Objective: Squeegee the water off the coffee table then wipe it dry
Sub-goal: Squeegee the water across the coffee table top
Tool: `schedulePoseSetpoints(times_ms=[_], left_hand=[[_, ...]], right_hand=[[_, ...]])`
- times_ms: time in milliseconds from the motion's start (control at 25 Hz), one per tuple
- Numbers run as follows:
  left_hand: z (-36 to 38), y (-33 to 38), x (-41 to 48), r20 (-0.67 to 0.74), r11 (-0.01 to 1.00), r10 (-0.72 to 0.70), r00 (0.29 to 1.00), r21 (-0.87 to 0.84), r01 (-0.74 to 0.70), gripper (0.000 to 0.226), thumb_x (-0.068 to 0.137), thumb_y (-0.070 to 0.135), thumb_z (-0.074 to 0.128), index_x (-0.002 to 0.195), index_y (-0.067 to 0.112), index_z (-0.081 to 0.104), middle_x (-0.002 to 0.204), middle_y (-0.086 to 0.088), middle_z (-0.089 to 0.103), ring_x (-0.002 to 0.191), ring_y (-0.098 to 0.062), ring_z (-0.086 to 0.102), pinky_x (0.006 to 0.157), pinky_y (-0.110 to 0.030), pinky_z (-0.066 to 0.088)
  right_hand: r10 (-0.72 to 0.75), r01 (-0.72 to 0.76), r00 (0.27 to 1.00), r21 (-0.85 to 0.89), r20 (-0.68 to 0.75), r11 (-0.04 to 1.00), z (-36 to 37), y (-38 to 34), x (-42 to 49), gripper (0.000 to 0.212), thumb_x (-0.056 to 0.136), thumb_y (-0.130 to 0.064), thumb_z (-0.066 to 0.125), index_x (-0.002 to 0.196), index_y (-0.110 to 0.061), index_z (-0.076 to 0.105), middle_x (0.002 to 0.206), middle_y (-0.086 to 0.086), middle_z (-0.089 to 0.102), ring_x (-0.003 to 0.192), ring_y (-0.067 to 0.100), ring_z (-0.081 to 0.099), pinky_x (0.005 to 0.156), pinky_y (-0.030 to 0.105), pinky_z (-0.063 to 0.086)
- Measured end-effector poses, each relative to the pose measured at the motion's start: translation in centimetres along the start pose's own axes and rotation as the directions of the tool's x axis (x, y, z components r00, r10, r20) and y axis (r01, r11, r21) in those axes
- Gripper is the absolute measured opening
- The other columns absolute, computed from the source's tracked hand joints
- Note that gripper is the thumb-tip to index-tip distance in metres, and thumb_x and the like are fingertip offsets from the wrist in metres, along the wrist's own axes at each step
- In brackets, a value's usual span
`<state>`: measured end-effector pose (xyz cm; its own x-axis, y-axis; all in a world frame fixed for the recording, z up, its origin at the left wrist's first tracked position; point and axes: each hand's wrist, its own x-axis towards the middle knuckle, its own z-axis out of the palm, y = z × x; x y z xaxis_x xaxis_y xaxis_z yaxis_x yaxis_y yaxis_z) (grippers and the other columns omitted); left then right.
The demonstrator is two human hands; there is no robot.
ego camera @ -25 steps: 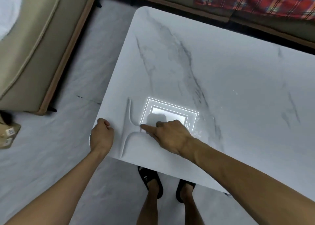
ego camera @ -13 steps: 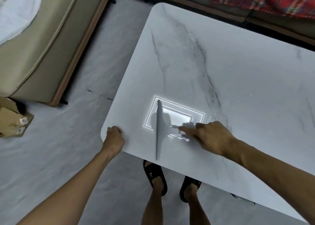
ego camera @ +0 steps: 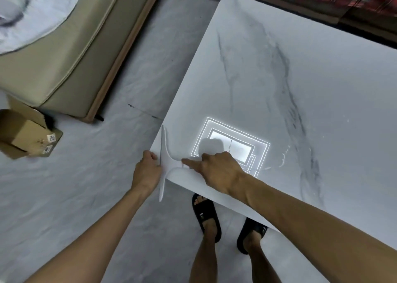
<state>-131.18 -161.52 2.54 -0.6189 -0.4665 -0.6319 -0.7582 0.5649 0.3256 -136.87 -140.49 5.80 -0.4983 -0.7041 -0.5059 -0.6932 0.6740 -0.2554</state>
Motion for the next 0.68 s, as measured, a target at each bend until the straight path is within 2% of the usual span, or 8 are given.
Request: schedulePoseSetpoints(times_ms=[80, 200, 280, 400, 480, 560, 600, 680], left_hand=[[1.4, 0.5, -0.4, 0.067, 0.997, 0.063, 0.996, 0.048, -0.066, 0.021, 0.086, 0.002, 0.041, 0.099, 0.019, 0.040, 0.082, 0.004, 0.048, 0.067, -0.011, 0.048, 0.049, -0.025, 0.032], [4.2, 2.7, -1.9, 0.182, 0.986, 0.140, 0.973, 0.063, -0.154, 0.025, 0.083, 0.001, 0.043, 0.098, 0.021, 0.039, 0.088, 0.004, 0.046, 0.070, -0.008, 0.046, 0.051, -0.024, 0.031], [6.2, 4.3, -3.0, 0.239, 0.973, 0.199, 0.950, 0.068, -0.221, 0.024, 0.082, 0.000, 0.044, 0.095, 0.021, 0.038, 0.095, 0.002, 0.044, 0.073, -0.010, 0.045, 0.054, -0.021, 0.030], [9.0, 6.4, -5.0, 0.287, 0.950, 0.260, 0.922, 0.097, -0.298, 0.022, 0.082, 0.000, 0.045, 0.093, 0.018, 0.039, 0.106, -0.001, 0.042, 0.088, -0.017, 0.049, 0.063, -0.024, 0.035], [10.8, 7.2, -6.2, 0.289, 0.947, 0.260, 0.921, 0.111, -0.302, 0.020, 0.083, -0.001, 0.044, 0.095, 0.015, 0.040, 0.116, -0.005, 0.040, 0.100, -0.022, 0.051, 0.072, -0.029, 0.040], [12.4, 7.5, -7.1, 0.282, 0.952, 0.222, 0.933, 0.146, -0.270, 0.024, 0.084, -0.004, 0.040, 0.103, 0.010, 0.043, 0.139, -0.011, 0.033, 0.120, -0.027, 0.046, 0.088, -0.033, 0.043], [12.8, 7.5, -7.4, 0.282, 0.951, 0.202, 0.938, 0.170, -0.256, 0.030, 0.085, -0.006, 0.037, 0.112, 0.006, 0.044, 0.152, -0.015, 0.022, 0.135, -0.028, 0.036, 0.101, -0.035, 0.040], [13.7, 7.2, -8.0, 0.300, 0.945, 0.173, 0.938, 0.217, -0.243, 0.044, 0.086, -0.008, 0.032, 0.129, 0.000, 0.038, 0.160, -0.019, 0.001, 0.148, -0.026, 0.012, 0.117, -0.038, 0.026]], right_hand=[[0.046, -0.046, 0.999, -0.016, -0.008, 0.999, 1.1, 2.9, -3.6, 0.070, 0.091, -0.017, 0.043, 0.149, -0.045, 0.016, 0.096, 0.007, 0.057, 0.053, 0.024, 0.035, 0.054, 0.032, 0.027], [0.162, -0.161, 0.986, -0.012, 0.035, 0.987, 3.1, 8.8, -11.8, 0.071, 0.093, -0.019, 0.043, 0.149, -0.050, 0.010, 0.099, 0.005, 0.058, 0.065, 0.029, 0.058, 0.055, 0.033, 0.041], [0.281, -0.281, 0.959, -0.019, 0.026, 0.960, 4.0, 12.1, -17.5, 0.062, 0.098, -0.029, 0.039, 0.148, -0.054, 0.011, 0.093, -0.003, 0.057, 0.067, 0.025, 0.061, 0.056, 0.033, 0.047], [0.420, -0.419, 0.906, -0.031, 0.043, 0.907, 4.5, 15.3, -24.2, 0.050, 0.101, -0.041, 0.027, 0.145, -0.059, 0.010, 0.080, -0.010, 0.043, 0.059, 0.020, 0.048, 0.057, 0.032, 0.046], [0.437, -0.436, 0.899, -0.039, 0.019, 0.899, 4.5, 15.9, -26.2, 0.047, 0.101, -0.043, 0.025, 0.144, -0.059, 0.014, 0.075, -0.009, 0.038, 0.056, 0.020, 0.043, 0.054, 0.032, 0.042], [0.402, -0.401, 0.914, 0.025, -0.049, 0.916, 4.3, 15.3, -25.7, 0.046, 0.101, -0.043, 0.030, 0.143, -0.058, 0.020, 0.076, -0.009, 0.046, 0.058, 0.024, 0.053, 0.053, 0.032, 0.040], [0.358, -0.353, 0.931, 0.075, -0.074, 0.933, 4.3, 14.4, -24.2, 0.046, 0.101, -0.041, 0.033, 0.143, -0.058, 0.022, 0.081, -0.007, 0.053, 0.064, 0.026, 0.059, 0.054, 0.032, 0.039], [0.255, -0.240, 0.963, 0.147, -0.091, 0.959, 5.2, 12.2, -20.8, 0.048, 0.101, -0.035, 0.036, 0.143, -0.055, 0.024, 0.090, -0.002, 0.059, 0.074, 0.029, 0.062, 0.057, 0.032, 0.038]])
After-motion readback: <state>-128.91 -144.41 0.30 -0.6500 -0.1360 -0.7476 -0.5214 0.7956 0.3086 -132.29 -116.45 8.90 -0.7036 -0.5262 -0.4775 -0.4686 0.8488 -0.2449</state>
